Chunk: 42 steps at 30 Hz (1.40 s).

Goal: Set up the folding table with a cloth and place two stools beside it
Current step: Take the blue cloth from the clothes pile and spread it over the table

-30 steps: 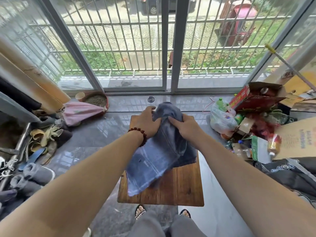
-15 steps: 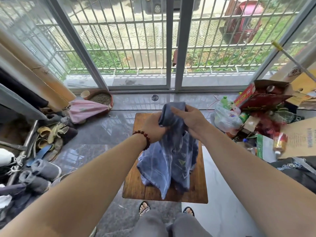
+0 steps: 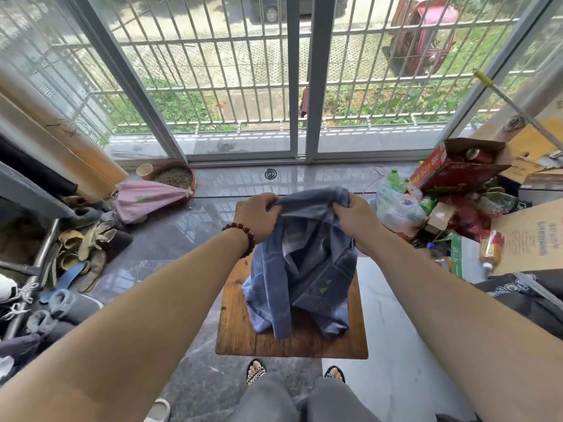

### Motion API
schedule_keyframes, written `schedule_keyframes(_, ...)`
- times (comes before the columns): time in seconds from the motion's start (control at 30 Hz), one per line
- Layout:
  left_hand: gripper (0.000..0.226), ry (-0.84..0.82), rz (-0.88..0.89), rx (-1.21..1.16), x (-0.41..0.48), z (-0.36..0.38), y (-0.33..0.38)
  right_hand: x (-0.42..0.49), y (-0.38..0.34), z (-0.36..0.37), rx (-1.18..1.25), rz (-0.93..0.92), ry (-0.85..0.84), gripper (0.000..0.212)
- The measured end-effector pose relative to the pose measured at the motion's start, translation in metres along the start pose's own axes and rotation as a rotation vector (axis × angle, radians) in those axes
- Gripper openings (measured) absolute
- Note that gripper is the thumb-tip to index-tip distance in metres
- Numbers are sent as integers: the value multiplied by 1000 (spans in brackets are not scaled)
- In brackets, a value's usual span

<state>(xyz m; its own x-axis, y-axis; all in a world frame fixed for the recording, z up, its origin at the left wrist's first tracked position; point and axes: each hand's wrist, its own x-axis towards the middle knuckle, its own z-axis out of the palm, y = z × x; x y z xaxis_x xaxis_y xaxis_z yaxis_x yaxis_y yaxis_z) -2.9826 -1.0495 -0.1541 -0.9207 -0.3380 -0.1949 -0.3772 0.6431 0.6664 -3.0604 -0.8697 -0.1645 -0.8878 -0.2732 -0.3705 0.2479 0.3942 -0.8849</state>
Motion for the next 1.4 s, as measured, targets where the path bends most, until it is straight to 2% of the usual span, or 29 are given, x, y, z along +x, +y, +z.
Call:
schedule_keyframes(0.1, 13, 3, -20, 8, 1, 3, 3, -1, -2, 0, -20, 14, -1, 20)
schedule_keyframes(0.17, 6, -21, -17, -23, 2, 5, 4, -1, -6, 0, 65, 56, -6, 18)
schedule_keyframes(0.2, 11, -65, -16, -83, 0, 6, 5, -1, -8, 1, 141, 78, -7, 16)
schedule_keyframes(0.27, 38, -192, 17, -217, -7, 6, 10, -2, -15, 2, 233, 92, -5, 14)
schedule_keyframes(0.33, 57, -226, 143, -211, -12, 7, 17, -3, -24, 5, 276, 84, -33, 15)
schedule_keyframes(0.4, 52, -198, 235, -312, -13, 12, 22, -7, -35, 10, 416, 84, -111, 17)
schedule_keyframes(0.47, 39, -117, 215, -396, -11, 13, 29, -11, -46, 14, 514, 105, -175, 18)
schedule_keyframes(0.57, 41, 76, 166, -107, -4, 6, 27, -19, -55, 12, 637, 169, -353, 26)
schedule_keyframes(0.6, 40, 78, 192, -51, -1, 3, 24, -20, -56, 10, 682, 194, -434, 35)
schedule_keyframes(0.67, 25, 30, 201, -16, 3, 1, 19, -21, -55, 4, 749, 240, -524, 51)
schedule_keyframes(0.73, 17, 9, 101, 2, 4, 0, 18, -18, -52, -1, 766, 253, -435, 52)
schedule_keyframes(0.8, 16, 54, 7, -9, 5, 0, 17, -13, -48, -5, 821, 237, -267, 41)
schedule_keyframes(0.87, 12, 117, -20, -55, 5, -1, 15, -8, -40, -7, 771, 231, -126, 34)
schedule_keyframes(0.97, 8, 171, -4, -43, 5, -6, 14, -5, -21, -6, 488, 159, -44, 31)
schedule_keyframes(1.07, 20, 176, -38, -18, 9, -9, 10, -2, -5, 0, 301, 108, -39, 32)
schedule_keyframes(1.13, 20, 163, -71, -36, 10, -10, 6, 0, 2, 6, 223, 100, -44, 32)
schedule_keyframes(1.33, 20, 130, -142, -288, 7, -9, 4, -2, -4, 28, 172, 54, -121, 14)
schedule_keyframes(1.4, 23, 102, -121, -374, 5, -12, 7, -4, -9, 32, 48, -38, -127, 28)
